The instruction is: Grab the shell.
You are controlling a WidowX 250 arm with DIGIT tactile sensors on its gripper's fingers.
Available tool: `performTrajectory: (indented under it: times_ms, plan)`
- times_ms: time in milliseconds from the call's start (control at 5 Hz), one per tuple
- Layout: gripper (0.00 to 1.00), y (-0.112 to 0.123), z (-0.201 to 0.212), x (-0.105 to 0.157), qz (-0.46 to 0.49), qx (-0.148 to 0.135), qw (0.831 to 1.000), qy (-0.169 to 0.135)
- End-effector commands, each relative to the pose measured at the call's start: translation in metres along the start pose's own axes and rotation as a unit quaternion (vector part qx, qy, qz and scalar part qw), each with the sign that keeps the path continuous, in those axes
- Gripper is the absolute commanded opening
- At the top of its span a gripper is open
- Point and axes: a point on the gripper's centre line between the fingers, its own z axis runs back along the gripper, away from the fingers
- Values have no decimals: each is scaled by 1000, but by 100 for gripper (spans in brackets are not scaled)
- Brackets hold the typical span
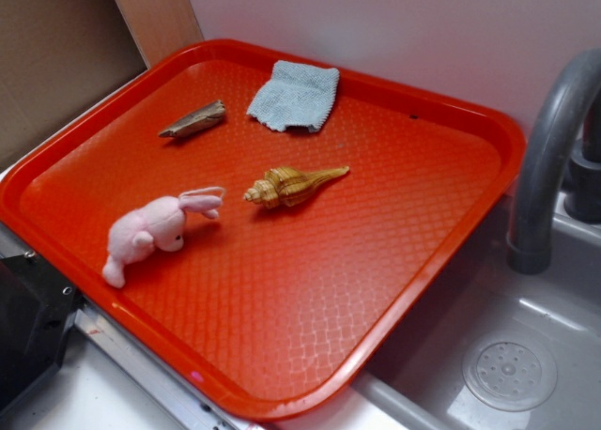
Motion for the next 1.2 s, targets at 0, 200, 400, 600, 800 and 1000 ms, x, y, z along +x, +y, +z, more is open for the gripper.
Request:
performTrajectory:
  times_ms: [0,200,400,600,800,1000]
  plan:
    - [100,0,0,0,0,0,1000,0]
    - [100,4,-9,4,14,3,1000,9]
    - [100,3,-12,19,17,7,1000,-9]
    - [100,0,-23,40,15,4,1000,-15]
    - [100,-10,-42,65,2,24,1000,-17]
    - [100,-29,-67,89,-37,5,999,-20]
